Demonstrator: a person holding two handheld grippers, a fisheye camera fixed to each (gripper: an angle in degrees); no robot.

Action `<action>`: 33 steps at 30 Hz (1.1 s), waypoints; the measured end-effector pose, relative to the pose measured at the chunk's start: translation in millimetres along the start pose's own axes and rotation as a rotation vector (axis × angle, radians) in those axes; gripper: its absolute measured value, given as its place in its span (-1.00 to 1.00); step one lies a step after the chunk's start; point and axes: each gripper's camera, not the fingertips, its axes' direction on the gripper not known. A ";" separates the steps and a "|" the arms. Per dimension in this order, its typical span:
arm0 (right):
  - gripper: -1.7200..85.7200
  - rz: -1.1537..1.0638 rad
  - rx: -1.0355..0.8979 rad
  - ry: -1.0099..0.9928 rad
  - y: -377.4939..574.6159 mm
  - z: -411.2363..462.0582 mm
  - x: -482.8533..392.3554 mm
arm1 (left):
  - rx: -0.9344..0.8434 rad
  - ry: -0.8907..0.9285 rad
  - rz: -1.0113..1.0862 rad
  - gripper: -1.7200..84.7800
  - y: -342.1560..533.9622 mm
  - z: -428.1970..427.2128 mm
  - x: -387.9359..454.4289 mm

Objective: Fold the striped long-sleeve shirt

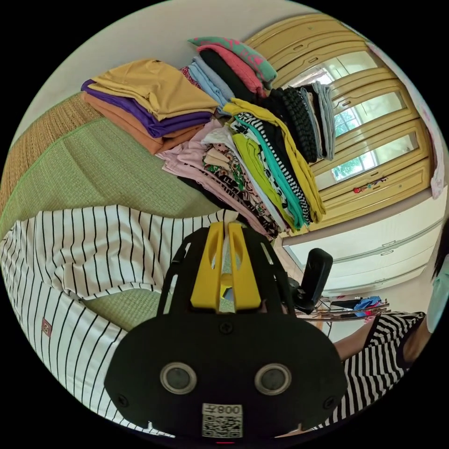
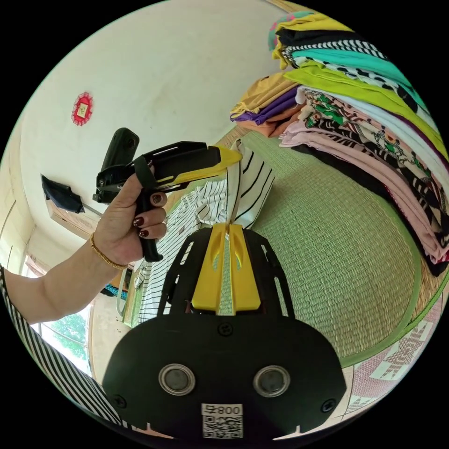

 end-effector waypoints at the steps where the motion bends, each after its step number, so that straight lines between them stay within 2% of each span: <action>1: -0.94 -0.031 0.008 0.007 -5.5 -0.2 -11.5 | 0.012 0.014 -0.006 -0.92 5.0 -5.6 -7.7; 6: -0.94 -0.130 0.040 -0.033 -37.0 -0.2 -57.3 | 0.163 0.116 -0.044 -0.92 56.0 -72.9 -78.6; 13: -0.94 -0.333 0.027 -0.130 -102.4 33.0 -157.5 | 0.411 0.153 -0.070 -0.92 145.4 -190.4 -167.3; 20: -0.94 -0.487 -0.122 -0.261 -120.9 125.2 -259.6 | 0.597 0.080 -0.192 -0.92 315.1 -286.5 -280.3; 26: -0.94 -0.545 -0.322 -0.305 -105.6 220.4 -314.6 | 0.651 0.021 -0.392 -0.92 468.0 -300.6 -387.2; 33: -0.95 -0.538 -0.475 -0.343 -94.5 292.7 -338.8 | 0.682 0.071 -0.565 -0.92 604.3 -271.3 -486.4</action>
